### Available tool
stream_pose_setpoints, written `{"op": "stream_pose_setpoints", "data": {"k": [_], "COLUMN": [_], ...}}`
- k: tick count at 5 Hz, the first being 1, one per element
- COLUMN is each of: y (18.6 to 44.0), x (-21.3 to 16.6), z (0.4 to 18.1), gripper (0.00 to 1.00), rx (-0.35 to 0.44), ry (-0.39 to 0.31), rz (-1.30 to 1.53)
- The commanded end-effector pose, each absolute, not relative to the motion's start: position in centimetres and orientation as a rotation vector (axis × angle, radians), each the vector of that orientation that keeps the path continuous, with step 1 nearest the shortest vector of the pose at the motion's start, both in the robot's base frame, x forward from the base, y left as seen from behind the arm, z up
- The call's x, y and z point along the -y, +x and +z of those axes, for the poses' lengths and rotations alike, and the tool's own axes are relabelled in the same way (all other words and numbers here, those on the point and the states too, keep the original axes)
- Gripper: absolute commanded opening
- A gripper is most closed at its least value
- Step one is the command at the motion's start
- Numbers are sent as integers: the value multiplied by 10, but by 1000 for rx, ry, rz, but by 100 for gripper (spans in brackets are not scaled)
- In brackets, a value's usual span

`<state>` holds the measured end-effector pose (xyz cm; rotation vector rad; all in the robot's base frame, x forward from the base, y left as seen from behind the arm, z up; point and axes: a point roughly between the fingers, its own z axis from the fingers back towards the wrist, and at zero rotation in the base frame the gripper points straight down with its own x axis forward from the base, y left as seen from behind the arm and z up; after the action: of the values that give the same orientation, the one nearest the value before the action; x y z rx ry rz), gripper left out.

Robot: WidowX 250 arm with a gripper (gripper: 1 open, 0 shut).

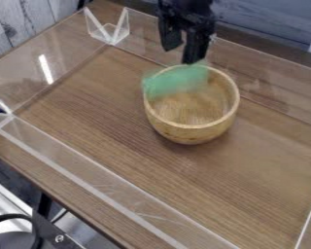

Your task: Put the green block in the brown bowl

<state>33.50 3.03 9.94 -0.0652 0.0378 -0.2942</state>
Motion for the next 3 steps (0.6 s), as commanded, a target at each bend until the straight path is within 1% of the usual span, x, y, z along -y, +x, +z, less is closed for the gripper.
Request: {"op": "stream_pose_setpoints", "data": {"k": [1,2,3], "y": [348,350,346], "x": [-20,-15,-18], "z": [115,111,106], "gripper": [0,0,0], "rx": [62,83,60], "ry": [-64,-79,-89], "rz": [-289,-271,-234]}}
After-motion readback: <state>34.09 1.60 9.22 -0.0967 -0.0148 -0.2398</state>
